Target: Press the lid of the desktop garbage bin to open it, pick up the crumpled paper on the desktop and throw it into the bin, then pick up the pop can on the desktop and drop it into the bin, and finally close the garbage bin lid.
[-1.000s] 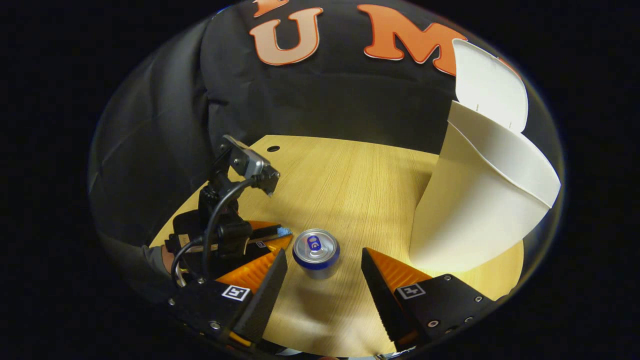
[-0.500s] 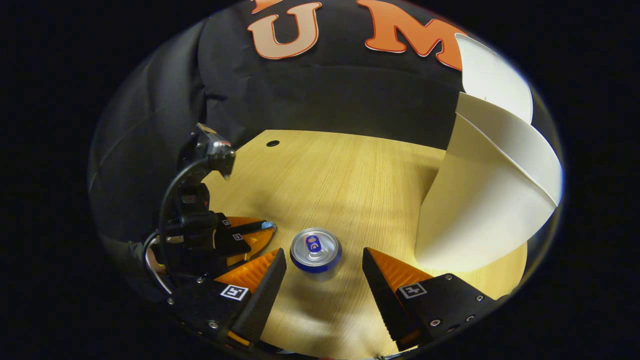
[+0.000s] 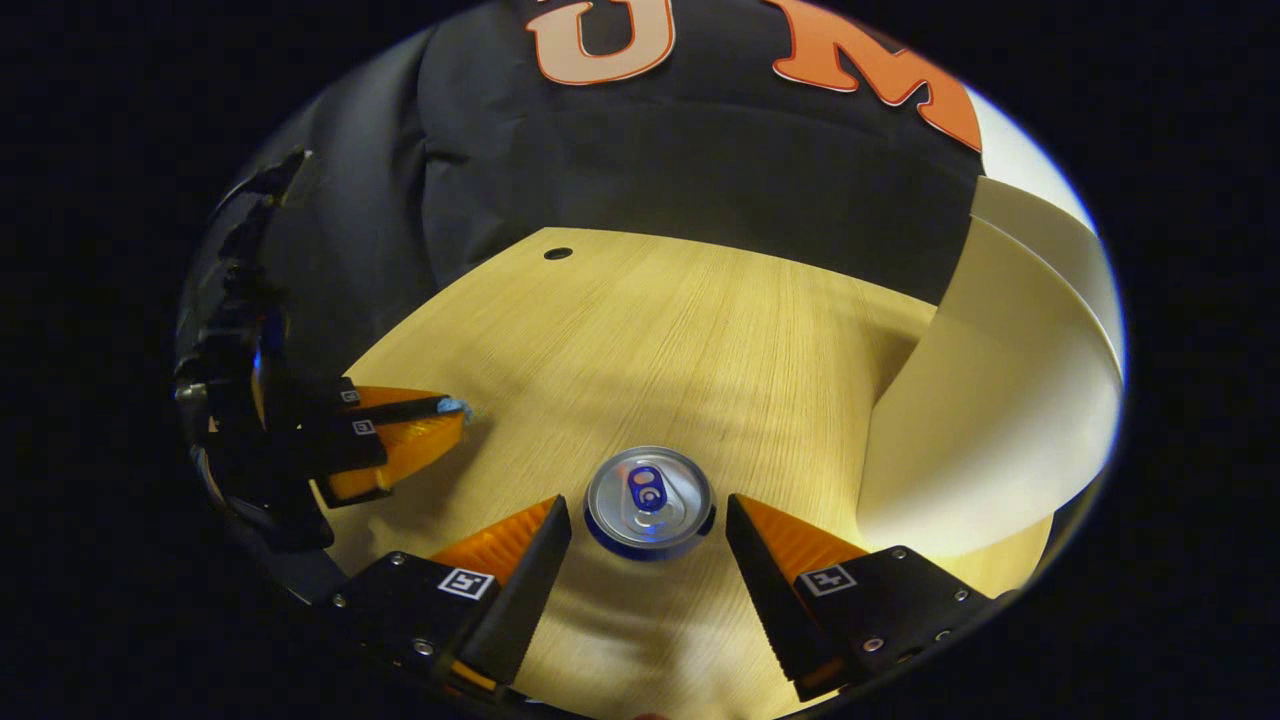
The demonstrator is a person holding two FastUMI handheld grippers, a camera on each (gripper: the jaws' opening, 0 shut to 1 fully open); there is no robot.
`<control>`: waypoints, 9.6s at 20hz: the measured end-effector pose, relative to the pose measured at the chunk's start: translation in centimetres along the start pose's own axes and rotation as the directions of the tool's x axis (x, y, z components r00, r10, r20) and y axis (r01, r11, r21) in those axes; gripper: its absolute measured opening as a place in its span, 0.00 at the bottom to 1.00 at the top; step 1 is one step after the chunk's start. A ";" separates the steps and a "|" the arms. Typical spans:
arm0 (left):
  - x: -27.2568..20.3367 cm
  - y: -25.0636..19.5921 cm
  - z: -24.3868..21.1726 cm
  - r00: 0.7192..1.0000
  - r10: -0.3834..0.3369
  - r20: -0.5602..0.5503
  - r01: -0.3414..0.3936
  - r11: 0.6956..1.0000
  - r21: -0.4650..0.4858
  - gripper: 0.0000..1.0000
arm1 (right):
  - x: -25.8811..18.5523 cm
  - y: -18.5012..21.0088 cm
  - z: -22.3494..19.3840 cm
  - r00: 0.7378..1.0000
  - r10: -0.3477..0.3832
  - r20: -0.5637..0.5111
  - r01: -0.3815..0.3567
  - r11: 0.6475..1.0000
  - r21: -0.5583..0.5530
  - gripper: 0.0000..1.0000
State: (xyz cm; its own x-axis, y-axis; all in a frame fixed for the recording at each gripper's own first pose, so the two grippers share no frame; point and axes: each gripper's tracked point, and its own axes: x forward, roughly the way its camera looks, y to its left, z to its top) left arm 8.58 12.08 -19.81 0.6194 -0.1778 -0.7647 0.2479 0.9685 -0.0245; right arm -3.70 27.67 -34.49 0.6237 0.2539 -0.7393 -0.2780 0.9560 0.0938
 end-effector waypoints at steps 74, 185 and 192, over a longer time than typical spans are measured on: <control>-6.9 -33.7 33.8 0.906 -0.193 0.377 0.209 0.978 0.001 0.24 | 2.5 -1.0 -1.1 0.979 -0.141 0.149 0.111 0.975 0.192 0.79; -10.3 -10.5 26.7 0.929 0.190 0.319 -0.141 0.975 -0.171 0.87 | -1.0 -3.3 43.0 0.787 -0.275 0.553 0.272 0.958 0.089 0.83; -10.4 -11.1 27.3 0.933 0.168 0.318 -0.129 0.982 -0.140 0.87 | -2.0 -2.1 40.8 0.810 -0.229 0.541 0.204 0.973 0.106 0.83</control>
State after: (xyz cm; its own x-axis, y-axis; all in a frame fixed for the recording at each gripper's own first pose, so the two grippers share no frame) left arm 19.74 -1.57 5.98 0.8567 -0.0588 -0.5125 0.0590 0.9981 -0.0159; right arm 25.48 31.11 -6.00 0.9635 0.0664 -0.2594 -0.0657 0.9978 0.0113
